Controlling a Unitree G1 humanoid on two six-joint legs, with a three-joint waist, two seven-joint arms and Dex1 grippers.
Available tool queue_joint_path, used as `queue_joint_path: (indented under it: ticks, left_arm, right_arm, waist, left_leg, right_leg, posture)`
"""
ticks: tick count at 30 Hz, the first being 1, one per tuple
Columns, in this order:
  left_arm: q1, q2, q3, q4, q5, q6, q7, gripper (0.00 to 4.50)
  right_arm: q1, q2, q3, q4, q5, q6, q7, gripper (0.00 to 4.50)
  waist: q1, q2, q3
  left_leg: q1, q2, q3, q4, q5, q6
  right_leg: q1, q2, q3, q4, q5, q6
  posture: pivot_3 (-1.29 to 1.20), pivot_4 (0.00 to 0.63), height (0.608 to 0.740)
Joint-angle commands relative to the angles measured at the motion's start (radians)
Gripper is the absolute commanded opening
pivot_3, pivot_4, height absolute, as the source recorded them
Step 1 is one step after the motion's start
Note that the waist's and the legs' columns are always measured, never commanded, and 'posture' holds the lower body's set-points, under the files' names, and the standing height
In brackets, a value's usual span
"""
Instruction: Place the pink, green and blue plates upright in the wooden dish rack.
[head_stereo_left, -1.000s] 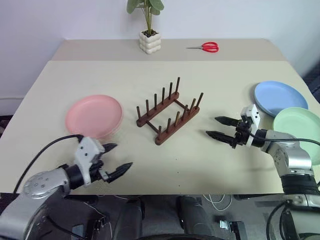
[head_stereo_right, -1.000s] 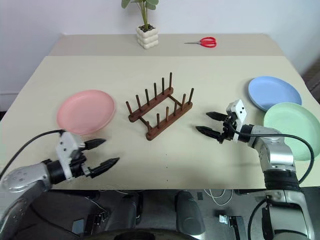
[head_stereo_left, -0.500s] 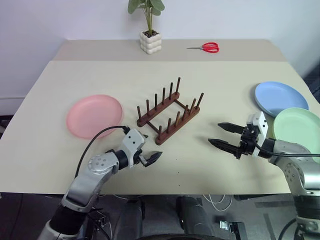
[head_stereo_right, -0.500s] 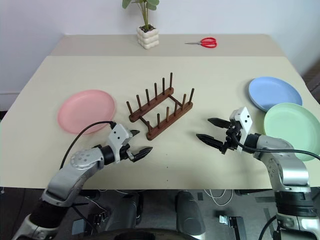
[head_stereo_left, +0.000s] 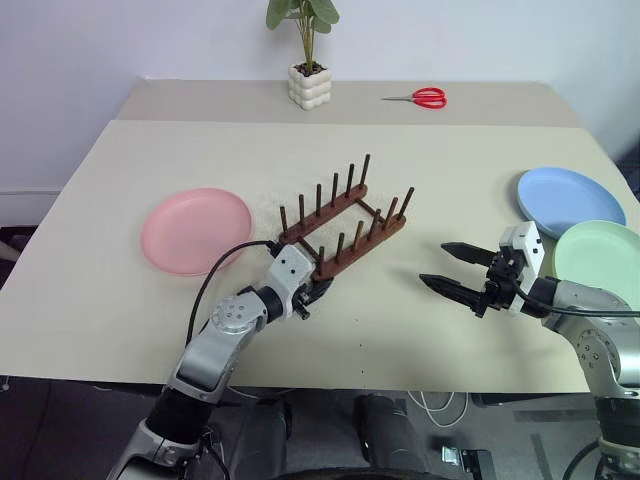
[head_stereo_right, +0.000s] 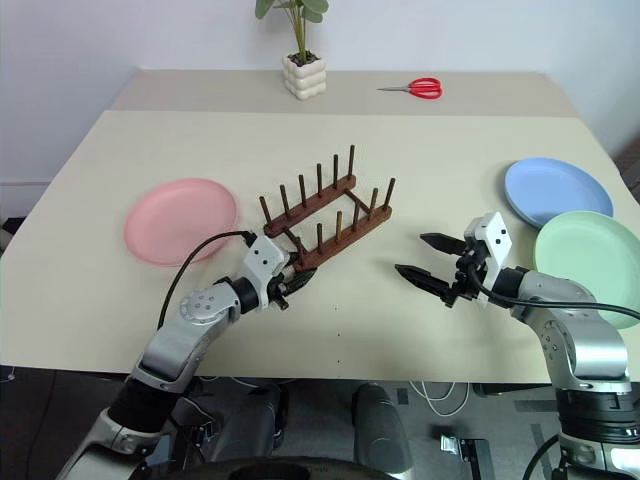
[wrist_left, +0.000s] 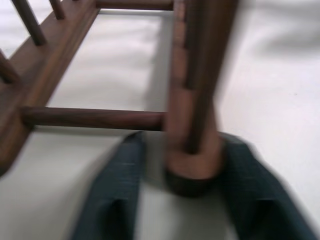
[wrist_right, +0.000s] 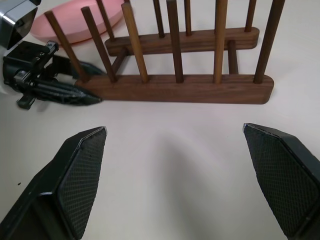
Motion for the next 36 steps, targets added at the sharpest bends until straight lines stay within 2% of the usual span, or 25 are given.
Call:
queue_joint_path:
  ticks: [1,7,12,16,24,32,33,36]
  left_arm:
    - [-0.010,0.016,0.004,0.031,-0.001,-0.021,-0.044,0.79]
    - [-0.160,0.062,-0.045,0.187,-0.006,-0.165,-0.265,0.79]
    - [-0.269,0.045,-0.057,0.300,-0.032,-0.243,-0.425,0.79]
    - [-0.411,-0.001,-0.070,0.496,-0.027,-0.325,-0.559,0.79]
    - [-0.541,-0.058,-0.052,0.753,0.005,-0.460,-0.630,0.79]
    - [-0.555,-0.071,-0.031,0.805,0.003,-0.464,-0.666,0.79]
    - [-0.550,-0.068,-0.023,0.801,0.004,-0.462,-0.656,1.84]
    - [-0.522,-0.049,-0.002,0.767,0.017,-0.456,-0.619,3.24]
  right_arm:
    - [0.005,-0.014,-0.014,-0.057,0.019,0.000,-0.012,4.50]
    - [0.100,-0.067,-0.044,-0.074,-0.002,-0.007,0.000,4.50]
    - [0.153,-0.065,-0.053,-0.107,0.003,-0.014,-0.018,4.50]
    - [0.229,-0.027,-0.083,-0.177,0.008,-0.018,-0.075,4.50]
    - [0.315,-0.004,-0.118,-0.241,0.019,-0.022,-0.123,4.50]
    - [0.330,-0.004,-0.124,-0.244,0.021,-0.030,-0.129,4.50]
    - [0.323,-0.006,-0.119,-0.238,0.020,-0.031,-0.128,4.50]
    - [0.302,-0.016,-0.107,-0.219,0.009,-0.037,-0.123,4.50]
  waist:
    - [0.000,0.000,0.000]
    - [0.004,0.000,0.000]
    - [-0.002,0.001,0.000]
    - [0.002,0.000,0.000]
    - [-0.005,0.000,0.000]
    - [-0.002,0.000,0.000]
    - [-0.002,0.000,0.000]
    - [-0.003,0.000,0.000]
  left_leg:
    - [0.000,0.000,0.000,0.000,0.000,0.000]
    - [0.000,0.000,0.000,0.001,0.000,0.000]
    - [-0.001,0.000,0.000,-0.001,0.000,0.000]
    - [-0.001,0.000,0.000,-0.001,0.000,0.000]
    - [-0.002,0.000,0.000,-0.001,0.000,0.000]
    - [-0.002,0.000,0.000,-0.001,0.000,0.000]
    - [-0.002,0.000,0.000,-0.001,0.000,0.000]
    - [-0.002,0.000,0.000,-0.001,0.000,0.000]
  right_leg:
    - [0.000,0.000,0.000,0.000,0.000,0.000]
    - [0.001,0.000,0.000,-0.001,0.000,-0.001]
    - [-0.001,0.000,0.000,-0.001,0.000,0.000]
    - [-0.001,0.000,-0.001,-0.001,0.000,0.000]
    - [-0.002,0.000,0.000,-0.001,0.000,0.001]
    - [-0.002,0.000,0.000,-0.001,0.000,0.001]
    - [-0.002,0.000,0.000,-0.001,0.000,0.001]
    - [-0.002,0.000,0.000,-0.001,0.000,0.002]
  posture:
    - [0.00,0.150,0.730]
    - [0.00,0.150,0.730]
    - [0.00,0.150,0.730]
    - [0.00,0.150,0.730]
    - [0.00,0.150,0.730]
    - [0.00,0.150,0.730]
    - [0.00,0.150,0.730]
    - [0.00,0.150,0.730]
